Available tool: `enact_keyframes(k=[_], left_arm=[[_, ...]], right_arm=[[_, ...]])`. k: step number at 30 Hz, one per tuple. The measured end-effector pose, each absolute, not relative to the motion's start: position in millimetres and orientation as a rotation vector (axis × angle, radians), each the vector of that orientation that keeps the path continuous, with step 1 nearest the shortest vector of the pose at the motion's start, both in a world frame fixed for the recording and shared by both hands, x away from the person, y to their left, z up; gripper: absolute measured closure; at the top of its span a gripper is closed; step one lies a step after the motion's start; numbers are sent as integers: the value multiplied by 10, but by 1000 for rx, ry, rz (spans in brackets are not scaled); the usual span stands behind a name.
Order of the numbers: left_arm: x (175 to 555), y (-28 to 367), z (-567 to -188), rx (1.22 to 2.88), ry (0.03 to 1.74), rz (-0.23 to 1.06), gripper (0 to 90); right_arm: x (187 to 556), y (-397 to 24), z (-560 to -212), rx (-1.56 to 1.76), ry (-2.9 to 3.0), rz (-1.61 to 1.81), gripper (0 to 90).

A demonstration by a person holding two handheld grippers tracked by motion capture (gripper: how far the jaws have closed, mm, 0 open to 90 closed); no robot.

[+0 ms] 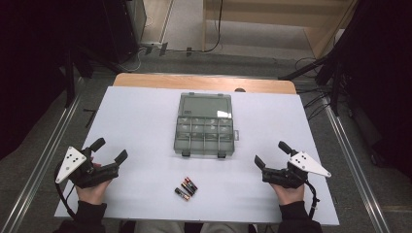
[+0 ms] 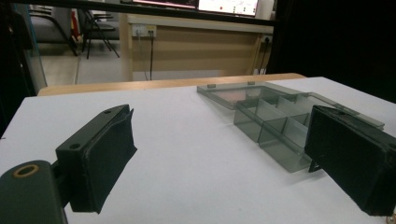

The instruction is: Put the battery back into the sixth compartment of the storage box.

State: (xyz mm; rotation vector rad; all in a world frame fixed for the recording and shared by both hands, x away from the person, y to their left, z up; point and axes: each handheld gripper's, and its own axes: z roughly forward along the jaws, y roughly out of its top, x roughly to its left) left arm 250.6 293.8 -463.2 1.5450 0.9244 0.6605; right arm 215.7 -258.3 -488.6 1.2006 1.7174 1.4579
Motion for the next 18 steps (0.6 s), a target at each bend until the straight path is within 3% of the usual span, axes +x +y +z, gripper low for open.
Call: enact_keyframes(k=[18], left_arm=[[2505,2943,-4633,1545,923,657,80]], right_arm=[[2150,-2591,-4878,1212,1701,1472,0]])
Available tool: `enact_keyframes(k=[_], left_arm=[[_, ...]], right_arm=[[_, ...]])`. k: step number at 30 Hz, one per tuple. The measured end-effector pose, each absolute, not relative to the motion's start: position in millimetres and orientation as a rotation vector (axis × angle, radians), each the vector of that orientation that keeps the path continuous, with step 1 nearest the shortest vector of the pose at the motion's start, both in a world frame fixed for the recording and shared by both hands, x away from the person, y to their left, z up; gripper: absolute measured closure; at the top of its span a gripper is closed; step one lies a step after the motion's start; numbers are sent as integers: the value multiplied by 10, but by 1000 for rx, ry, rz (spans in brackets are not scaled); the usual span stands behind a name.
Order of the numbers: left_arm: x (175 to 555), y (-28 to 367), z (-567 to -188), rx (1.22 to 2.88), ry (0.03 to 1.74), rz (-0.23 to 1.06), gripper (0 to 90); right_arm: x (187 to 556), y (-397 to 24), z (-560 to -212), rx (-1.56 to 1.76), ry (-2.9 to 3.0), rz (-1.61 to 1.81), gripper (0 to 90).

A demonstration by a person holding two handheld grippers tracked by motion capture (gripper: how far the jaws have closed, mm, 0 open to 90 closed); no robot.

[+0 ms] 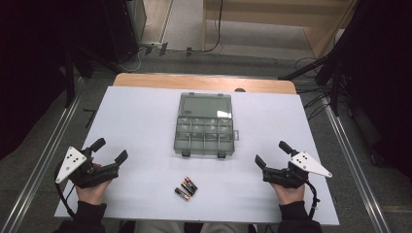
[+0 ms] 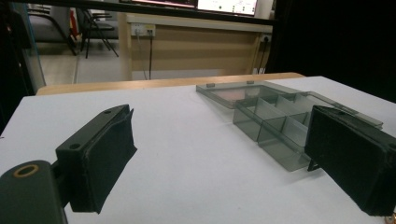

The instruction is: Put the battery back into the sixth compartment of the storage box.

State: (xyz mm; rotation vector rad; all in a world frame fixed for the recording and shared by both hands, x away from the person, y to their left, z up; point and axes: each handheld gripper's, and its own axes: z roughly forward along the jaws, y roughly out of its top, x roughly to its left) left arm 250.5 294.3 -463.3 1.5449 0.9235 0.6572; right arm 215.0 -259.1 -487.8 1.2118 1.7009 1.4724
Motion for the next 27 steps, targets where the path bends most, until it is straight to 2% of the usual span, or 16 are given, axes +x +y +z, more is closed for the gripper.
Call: enact_keyframes(k=[16,27], left_arm=[[2514,2980,-4633,1509,936,655,80],[2508,2988,-4629,1508,931,654,80]], right_arm=[[2186,-2469,-4811,1226,1711,1455,0],[2217,-2151,-4786,1170,1913,1419,0]])
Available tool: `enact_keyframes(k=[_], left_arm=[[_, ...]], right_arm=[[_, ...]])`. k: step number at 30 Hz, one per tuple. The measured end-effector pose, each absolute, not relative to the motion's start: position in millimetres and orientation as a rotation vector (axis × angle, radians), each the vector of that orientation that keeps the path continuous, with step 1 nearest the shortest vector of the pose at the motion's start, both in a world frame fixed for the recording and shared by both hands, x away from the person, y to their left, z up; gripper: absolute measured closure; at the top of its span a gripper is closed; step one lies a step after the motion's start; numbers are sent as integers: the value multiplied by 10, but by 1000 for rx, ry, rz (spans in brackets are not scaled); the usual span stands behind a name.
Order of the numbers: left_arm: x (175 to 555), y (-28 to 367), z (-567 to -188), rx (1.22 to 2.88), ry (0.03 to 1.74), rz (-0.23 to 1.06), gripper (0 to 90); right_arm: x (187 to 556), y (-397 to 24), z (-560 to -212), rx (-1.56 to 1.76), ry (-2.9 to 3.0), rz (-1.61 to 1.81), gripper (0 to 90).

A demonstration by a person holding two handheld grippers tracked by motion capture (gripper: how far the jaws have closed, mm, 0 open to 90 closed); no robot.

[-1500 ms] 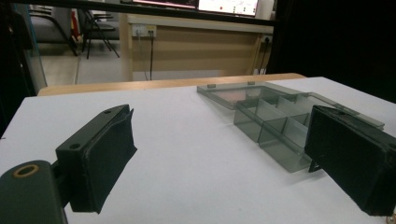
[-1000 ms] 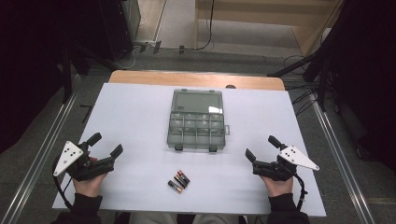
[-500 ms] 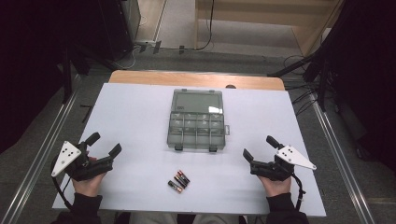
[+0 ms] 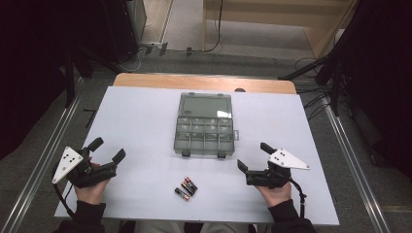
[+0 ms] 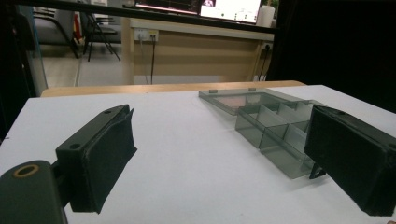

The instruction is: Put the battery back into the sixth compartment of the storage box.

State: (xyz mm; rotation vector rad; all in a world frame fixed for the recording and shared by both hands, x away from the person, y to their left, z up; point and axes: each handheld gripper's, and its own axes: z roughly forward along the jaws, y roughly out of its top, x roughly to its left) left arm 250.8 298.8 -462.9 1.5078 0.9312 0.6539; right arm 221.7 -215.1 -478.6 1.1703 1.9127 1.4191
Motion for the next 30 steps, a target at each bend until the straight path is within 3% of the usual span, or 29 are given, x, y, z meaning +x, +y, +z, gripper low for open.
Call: enact_keyframes(k=[30], left_arm=[[2521,2987,-4643,1512,935,618,80]], right_arm=[[2285,-1482,-4710,1174,2302,1233,2]])
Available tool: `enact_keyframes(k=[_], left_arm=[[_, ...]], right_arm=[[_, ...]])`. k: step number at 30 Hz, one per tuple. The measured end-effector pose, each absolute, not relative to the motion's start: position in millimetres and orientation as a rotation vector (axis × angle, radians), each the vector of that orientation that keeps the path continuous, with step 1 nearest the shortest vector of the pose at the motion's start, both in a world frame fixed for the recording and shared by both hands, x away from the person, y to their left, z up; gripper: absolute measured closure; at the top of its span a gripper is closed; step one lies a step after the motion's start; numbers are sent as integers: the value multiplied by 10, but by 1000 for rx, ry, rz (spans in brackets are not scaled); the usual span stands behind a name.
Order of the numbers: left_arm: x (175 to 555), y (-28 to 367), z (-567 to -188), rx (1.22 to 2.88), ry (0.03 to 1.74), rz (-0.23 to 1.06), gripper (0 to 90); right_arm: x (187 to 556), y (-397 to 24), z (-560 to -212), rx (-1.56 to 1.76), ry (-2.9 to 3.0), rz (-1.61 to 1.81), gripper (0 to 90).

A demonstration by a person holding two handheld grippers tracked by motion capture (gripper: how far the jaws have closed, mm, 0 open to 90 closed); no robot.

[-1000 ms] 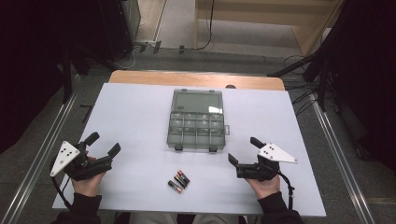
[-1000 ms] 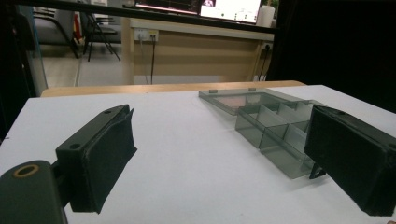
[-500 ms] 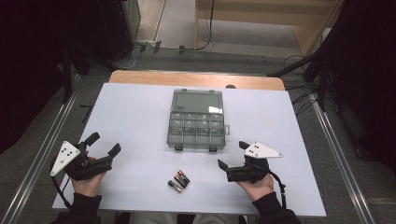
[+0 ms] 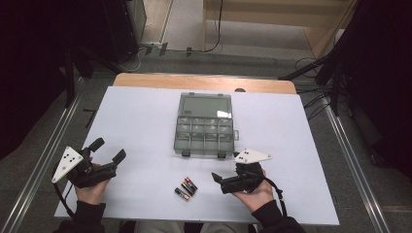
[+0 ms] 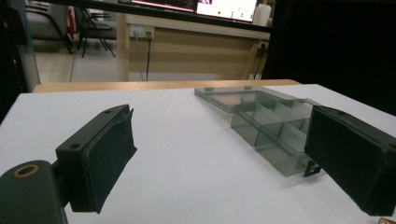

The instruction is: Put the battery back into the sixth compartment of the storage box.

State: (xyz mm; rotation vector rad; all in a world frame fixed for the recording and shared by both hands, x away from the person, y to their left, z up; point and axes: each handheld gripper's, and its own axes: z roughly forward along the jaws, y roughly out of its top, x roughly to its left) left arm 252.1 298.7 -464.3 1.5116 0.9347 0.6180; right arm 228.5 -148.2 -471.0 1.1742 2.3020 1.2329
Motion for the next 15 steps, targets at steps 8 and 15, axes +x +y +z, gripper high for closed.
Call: enact_keyframes(k=[8,15], left_arm=[[2534,2981,-4650,1520,934,603,80],[2538,2975,-4655,1523,930,587,80]], right_arm=[[2317,-1240,-4693,1156,2413,1144,6],[2349,-1037,-4684,1134,2514,1052,6]])
